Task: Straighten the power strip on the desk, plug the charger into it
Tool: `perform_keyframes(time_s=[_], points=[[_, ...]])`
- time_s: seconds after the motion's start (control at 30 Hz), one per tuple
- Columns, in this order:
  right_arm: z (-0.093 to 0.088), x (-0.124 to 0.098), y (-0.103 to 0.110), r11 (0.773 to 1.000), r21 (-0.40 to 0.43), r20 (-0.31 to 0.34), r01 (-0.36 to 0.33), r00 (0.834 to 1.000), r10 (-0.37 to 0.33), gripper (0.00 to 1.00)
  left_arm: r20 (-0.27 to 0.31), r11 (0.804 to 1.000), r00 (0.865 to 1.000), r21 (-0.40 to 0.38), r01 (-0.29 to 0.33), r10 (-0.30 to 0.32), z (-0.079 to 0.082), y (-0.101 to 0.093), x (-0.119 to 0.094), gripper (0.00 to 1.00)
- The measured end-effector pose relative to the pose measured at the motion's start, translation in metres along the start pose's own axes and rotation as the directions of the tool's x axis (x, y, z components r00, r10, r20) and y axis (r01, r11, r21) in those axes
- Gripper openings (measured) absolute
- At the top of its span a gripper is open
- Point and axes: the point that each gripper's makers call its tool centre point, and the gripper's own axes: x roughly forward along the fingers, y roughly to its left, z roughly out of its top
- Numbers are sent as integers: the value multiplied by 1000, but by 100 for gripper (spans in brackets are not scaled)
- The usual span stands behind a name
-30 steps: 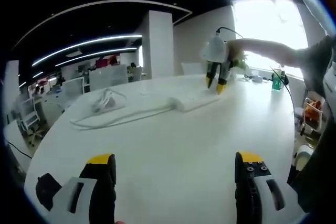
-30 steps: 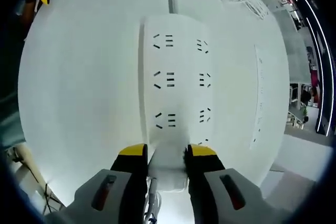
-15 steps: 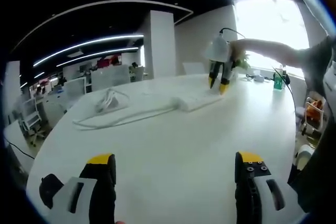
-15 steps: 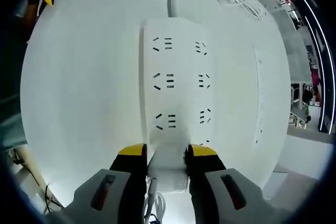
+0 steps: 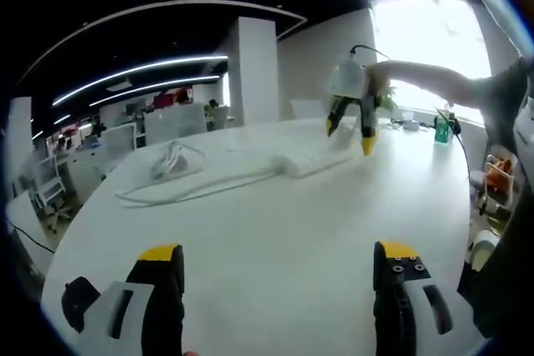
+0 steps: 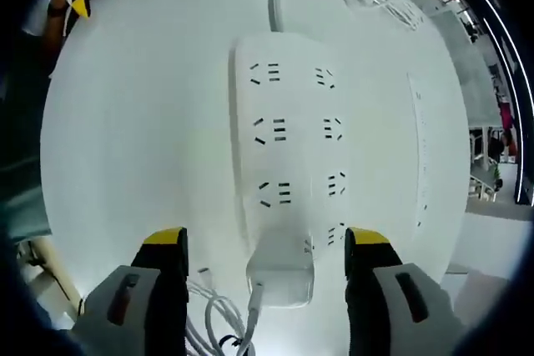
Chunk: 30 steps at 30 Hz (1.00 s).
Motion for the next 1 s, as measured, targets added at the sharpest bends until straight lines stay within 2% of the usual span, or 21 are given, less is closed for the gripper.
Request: perform_keyframes(time_s=[0.13,0.43,0.77,1.0], points=[[-2,1,8,999,-36,-5,-24,1000,24,100,1,1000,1000,0,3,-3,0,-2,1,97],[-3,-2,9,1000,-6,7,-7,1000,7,100,3,1000,1000,4,5,-5,2,-4,0,97],[2,-6,10,999,32,73,15,997,-17,99,3,1000,1000,7,3,-3,2,-5,-2,97],[-2,-10,3,997,67,107,39,993,-46,99,2,1000,1000,9,3,-3,3,-5,-2,97]])
